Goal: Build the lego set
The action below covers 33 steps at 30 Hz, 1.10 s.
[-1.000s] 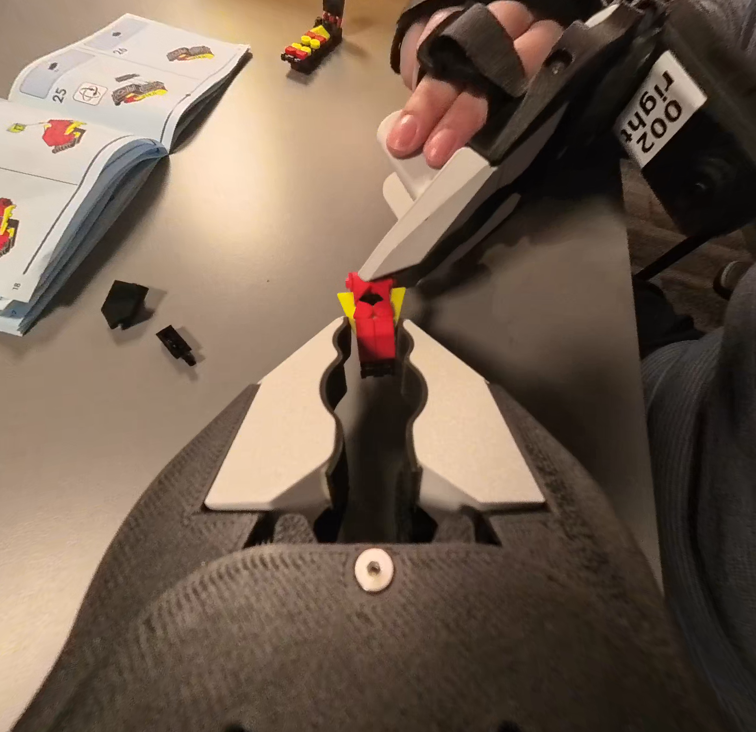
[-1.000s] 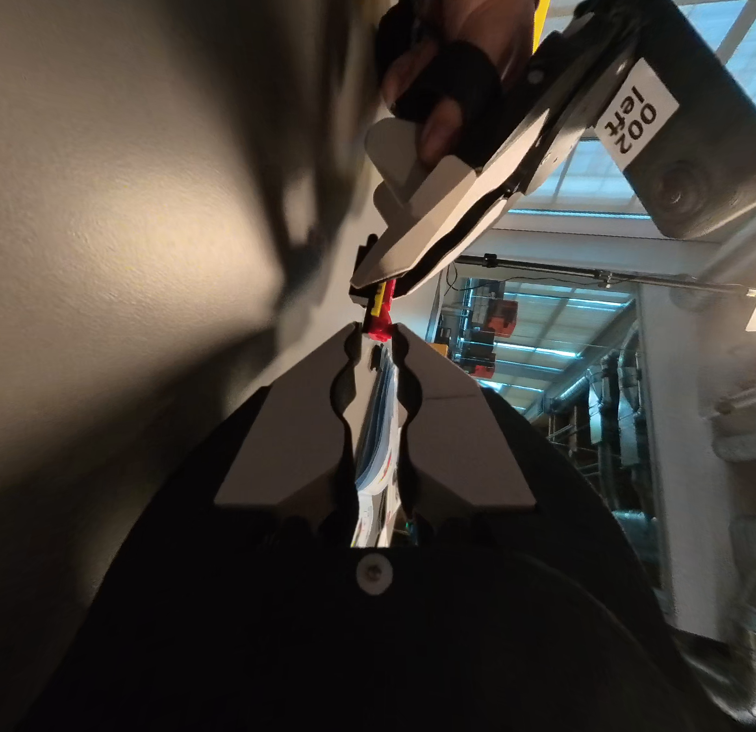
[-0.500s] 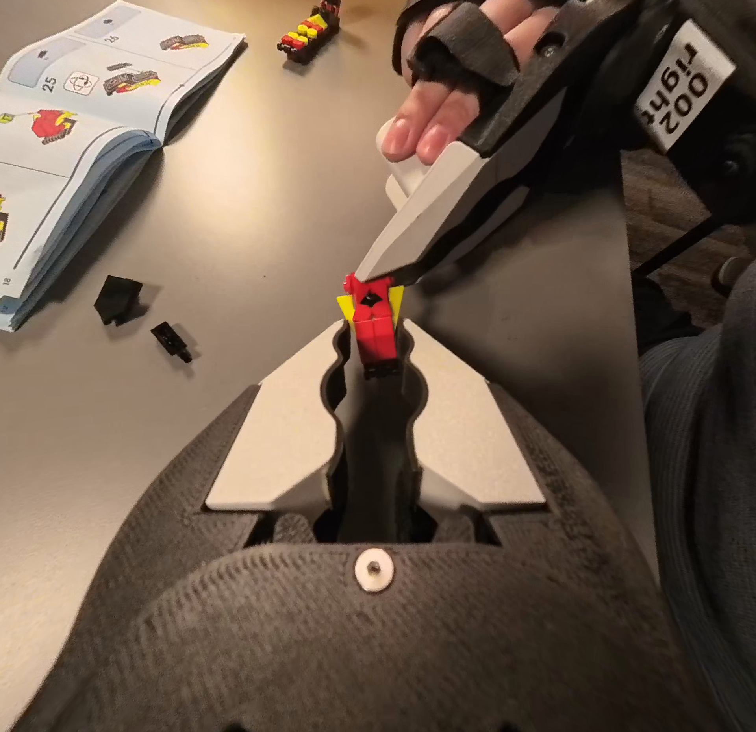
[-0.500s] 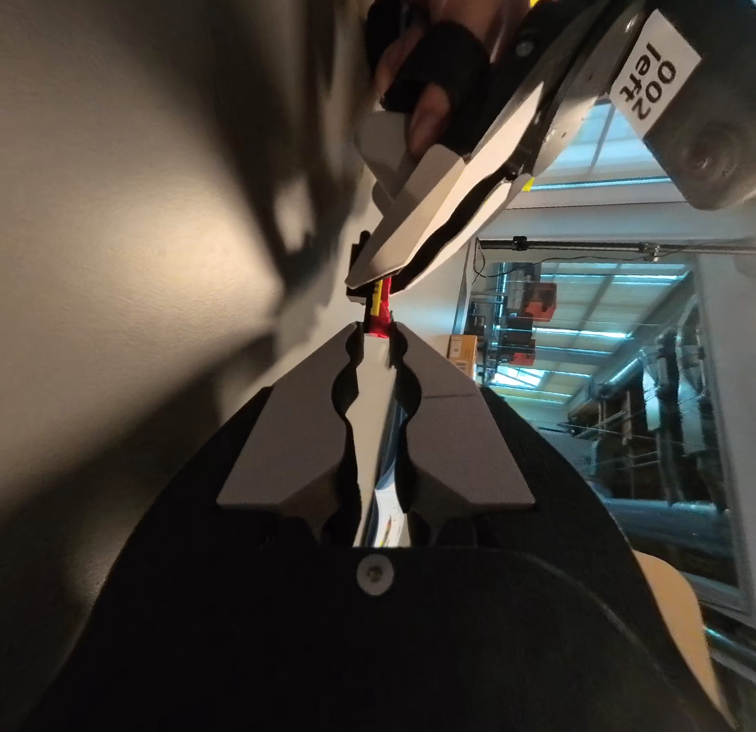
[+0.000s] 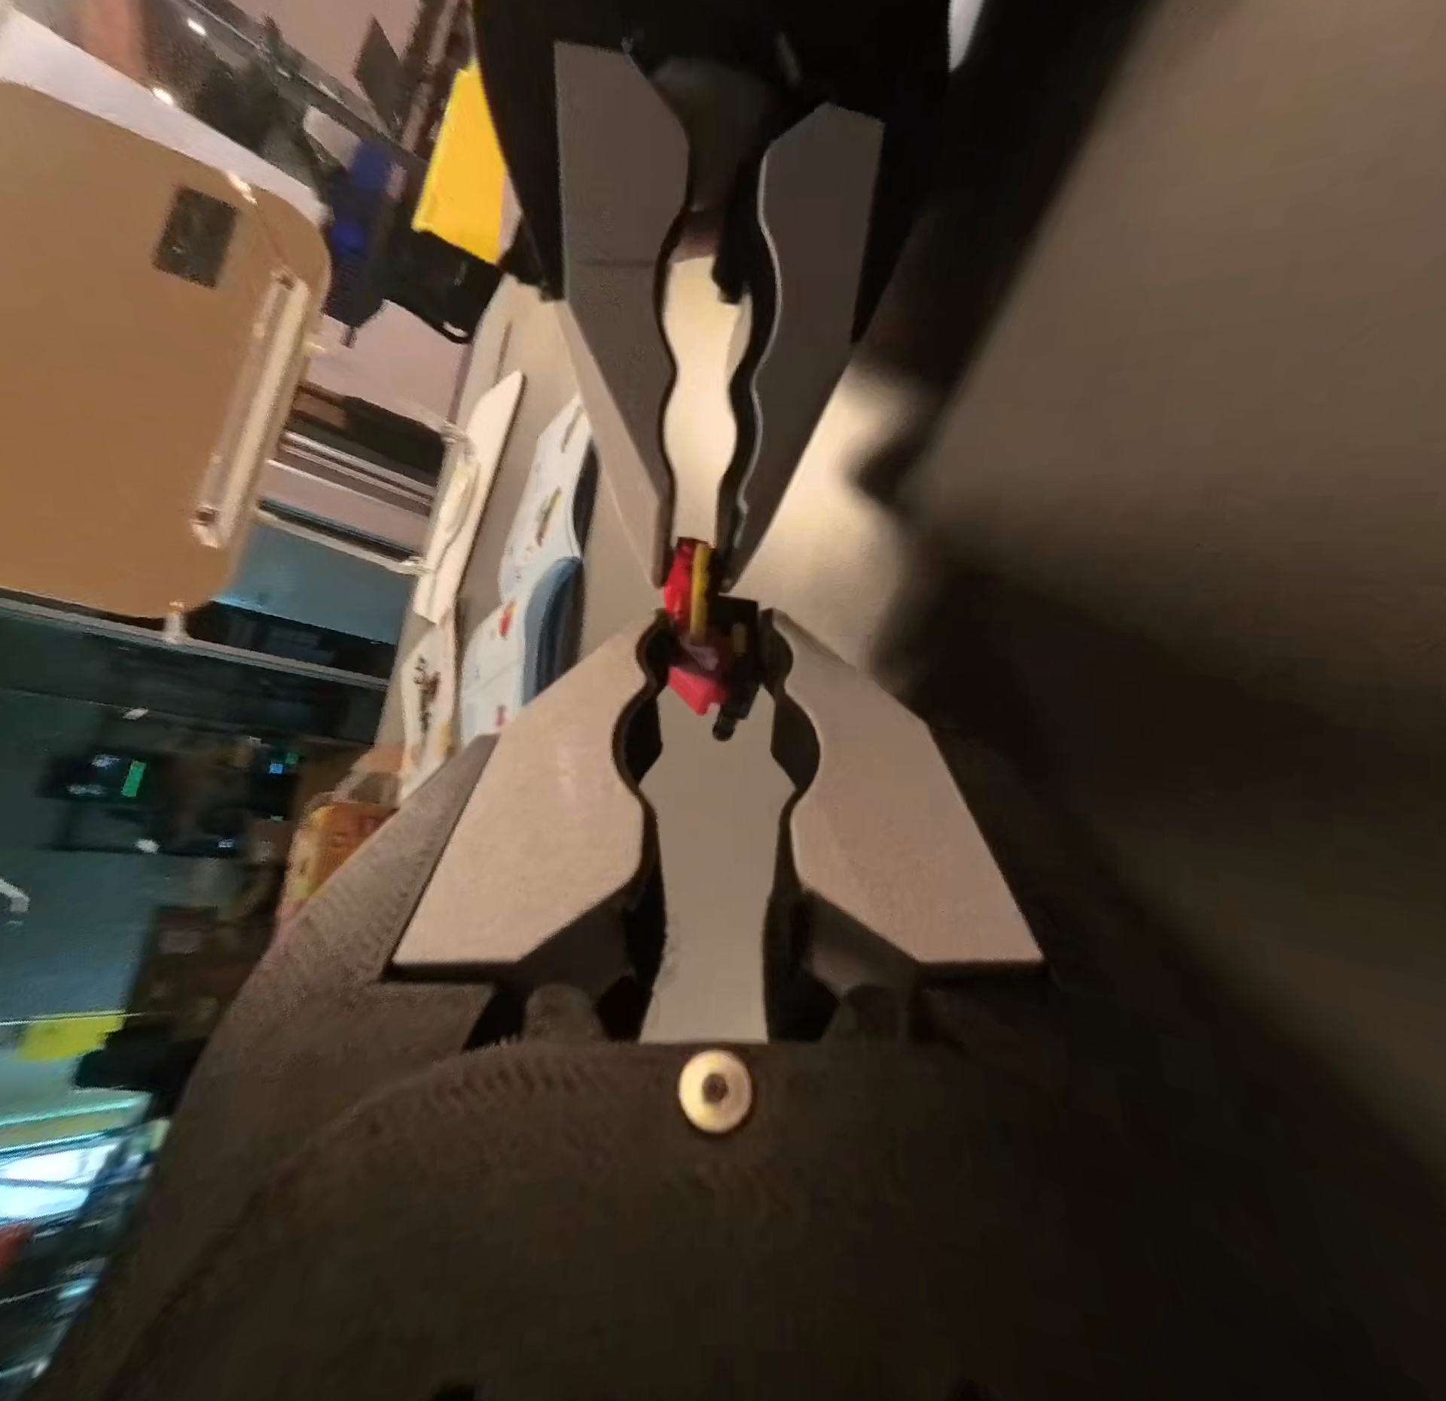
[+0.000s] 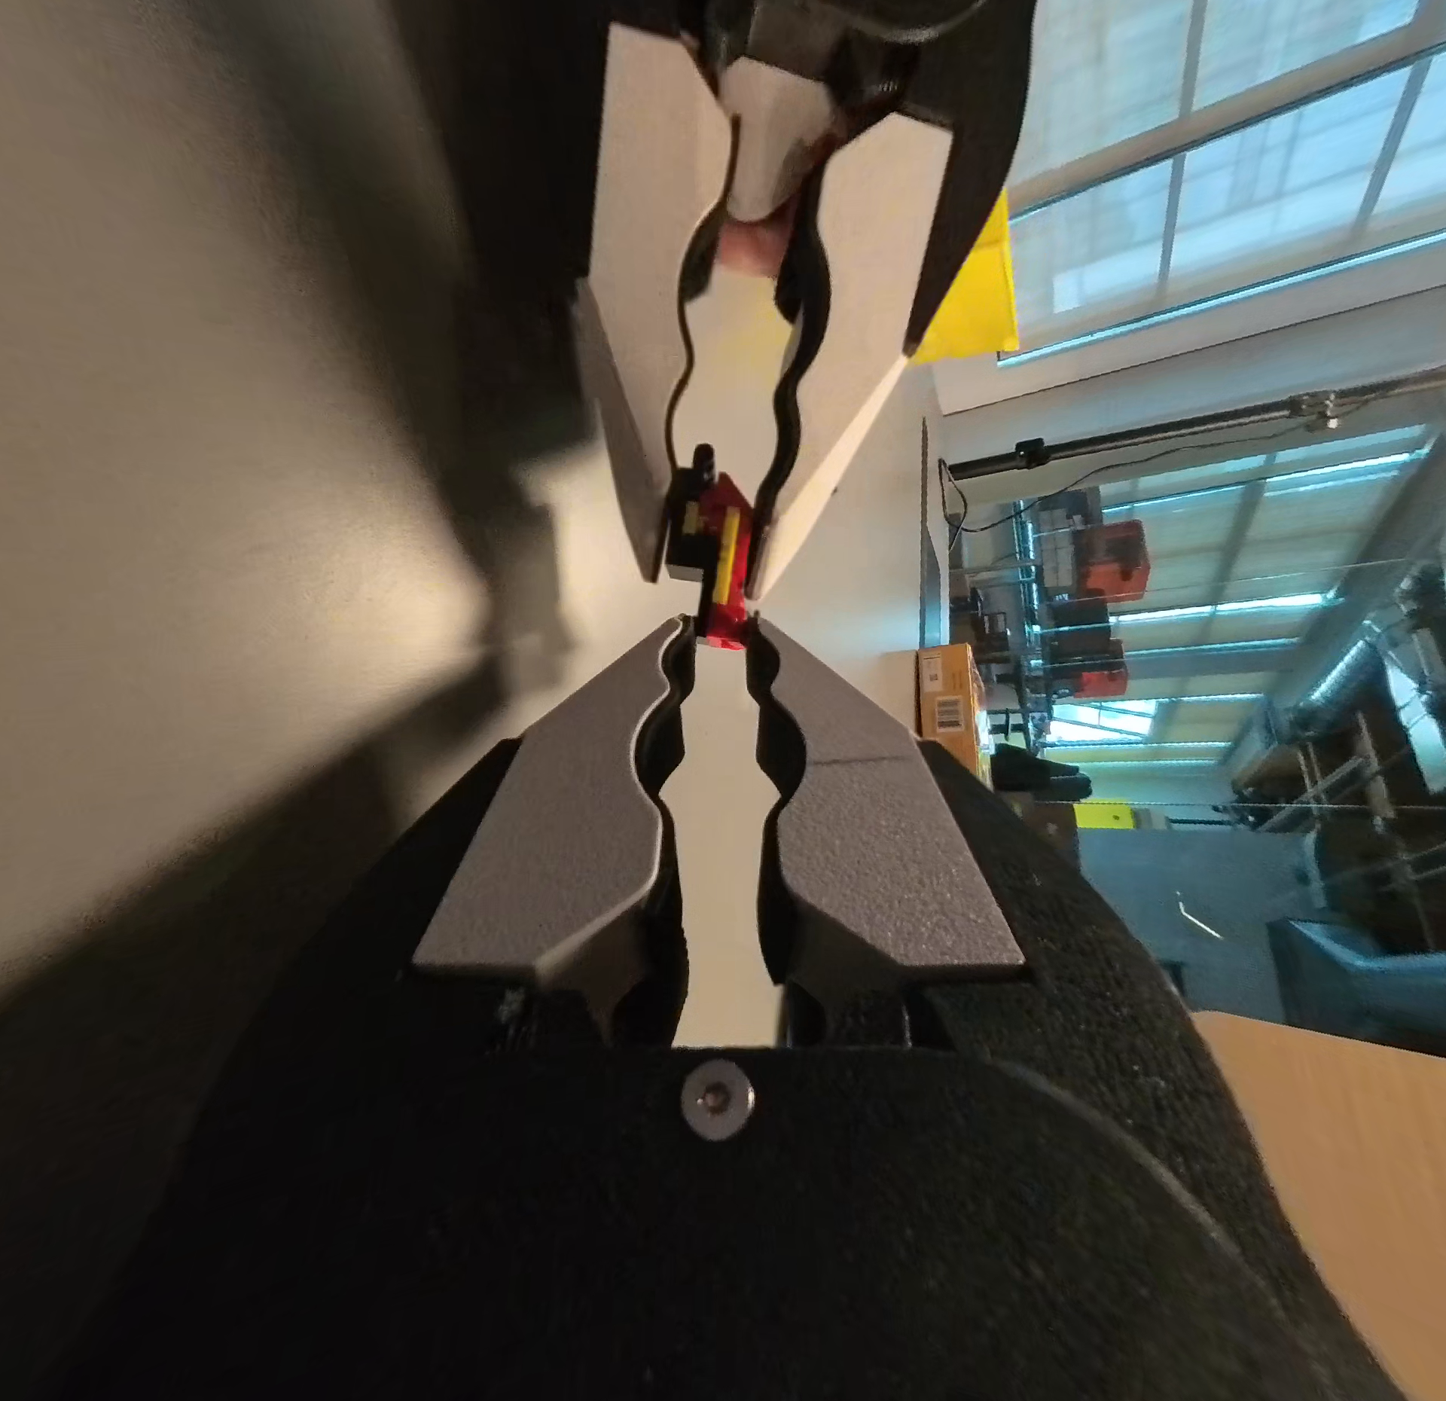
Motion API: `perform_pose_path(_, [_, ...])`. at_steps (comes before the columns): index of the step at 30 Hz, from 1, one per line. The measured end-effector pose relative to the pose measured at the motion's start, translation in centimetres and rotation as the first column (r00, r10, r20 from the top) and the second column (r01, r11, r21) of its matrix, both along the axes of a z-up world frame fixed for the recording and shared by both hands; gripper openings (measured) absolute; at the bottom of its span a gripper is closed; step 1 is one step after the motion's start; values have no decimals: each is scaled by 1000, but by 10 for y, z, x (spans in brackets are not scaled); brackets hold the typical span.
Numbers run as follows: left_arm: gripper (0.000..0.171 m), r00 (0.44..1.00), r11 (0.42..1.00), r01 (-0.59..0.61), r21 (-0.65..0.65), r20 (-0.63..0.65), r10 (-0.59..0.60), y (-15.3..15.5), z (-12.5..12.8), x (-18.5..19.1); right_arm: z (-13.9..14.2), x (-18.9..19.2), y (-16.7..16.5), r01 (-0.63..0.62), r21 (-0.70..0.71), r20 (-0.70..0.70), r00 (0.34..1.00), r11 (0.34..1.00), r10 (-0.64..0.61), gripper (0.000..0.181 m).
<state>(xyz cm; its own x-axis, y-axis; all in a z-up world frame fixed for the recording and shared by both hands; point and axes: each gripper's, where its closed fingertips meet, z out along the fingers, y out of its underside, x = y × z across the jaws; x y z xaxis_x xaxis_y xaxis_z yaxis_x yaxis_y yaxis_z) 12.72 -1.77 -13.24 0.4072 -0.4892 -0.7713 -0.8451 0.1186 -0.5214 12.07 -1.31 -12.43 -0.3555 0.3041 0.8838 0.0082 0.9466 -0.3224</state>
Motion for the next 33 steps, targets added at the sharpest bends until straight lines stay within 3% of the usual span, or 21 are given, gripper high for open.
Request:
perform_pose_path(11, [20,999,999,-10,38,-39,12,1,3,0,2,2,0,7,-109,31,1000,994,-3,10])
perform_pose_path(17, [20,999,999,-14,31,-32,15,1,2,-1,2,1,1,30,-76,38,999,997,-28,9])
perform_pose_path(24, [20,1000,997,7,81,-17,-6,0,11,2,13,4,-4,-14,-184,-1,1000,983,14,12])
perform_pose_path(33, [20,1000,996,8,90,-15,-7,0,12,2,14,5,-6,-34,-135,-34,999,990,29,10])
